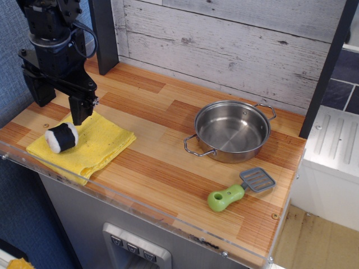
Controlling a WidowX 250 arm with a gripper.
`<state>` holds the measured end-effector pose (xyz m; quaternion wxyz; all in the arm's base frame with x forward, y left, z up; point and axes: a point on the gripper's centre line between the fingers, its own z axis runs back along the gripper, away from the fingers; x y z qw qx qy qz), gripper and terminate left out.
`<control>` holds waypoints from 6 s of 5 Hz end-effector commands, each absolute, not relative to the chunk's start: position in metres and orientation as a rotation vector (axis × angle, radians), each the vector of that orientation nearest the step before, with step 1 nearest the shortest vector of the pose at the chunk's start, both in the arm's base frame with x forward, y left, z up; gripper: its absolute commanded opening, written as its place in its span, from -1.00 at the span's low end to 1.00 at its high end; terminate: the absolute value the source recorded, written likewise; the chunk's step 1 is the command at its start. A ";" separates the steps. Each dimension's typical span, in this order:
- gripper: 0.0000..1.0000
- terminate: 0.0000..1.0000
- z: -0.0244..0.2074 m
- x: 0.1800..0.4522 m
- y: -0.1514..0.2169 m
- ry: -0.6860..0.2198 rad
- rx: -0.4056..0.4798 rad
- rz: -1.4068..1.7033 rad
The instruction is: Move the pot in front of the yellow cloth
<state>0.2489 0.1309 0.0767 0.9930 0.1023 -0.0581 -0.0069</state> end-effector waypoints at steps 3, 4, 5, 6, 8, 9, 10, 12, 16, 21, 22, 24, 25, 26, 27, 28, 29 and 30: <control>1.00 -1.00 0.066 0.290 0.086 -0.130 0.060 -0.139; 1.00 -1.00 0.073 0.307 0.061 -0.184 0.007 -0.190; 1.00 -1.00 0.073 0.321 0.039 -0.232 -0.079 -0.223; 1.00 -1.00 0.077 0.329 0.027 -0.277 -0.186 -0.207; 1.00 -1.00 0.063 0.343 0.010 -0.283 -0.308 -0.189; 1.00 -1.00 0.050 0.351 -0.002 -0.258 -0.267 -0.198; 1.00 -1.00 0.038 0.355 -0.009 -0.250 -0.232 -0.207; -1.00 -1.00 0.024 0.353 -0.016 -0.217 -0.150 -0.218; -1.00 -1.00 0.051 0.346 -0.002 -0.221 -0.087 -0.216; -1.00 -1.00 0.102 0.322 0.087 -0.227 0.071 0.246; -1.00 -1.00 0.097 0.327 0.111 -0.217 0.088 0.298; -1.00 -1.00 0.080 0.341 0.154 -0.182 0.119 0.342; -1.00 -1.00 0.068 0.346 0.163 -0.158 0.133 0.307; -1.00 -1.00 0.055 0.347 0.168 -0.134 0.153 0.249; -1.00 -1.00 0.042 0.345 0.174 -0.112 0.172 0.215; -1.00 -1.00 0.042 0.343 0.179 -0.106 0.182 0.240; 1.00 -1.00 0.046 0.342 0.178 -0.091 0.196 0.262; 1.00 -1.00 0.044 0.342 0.174 -0.084 0.187 0.254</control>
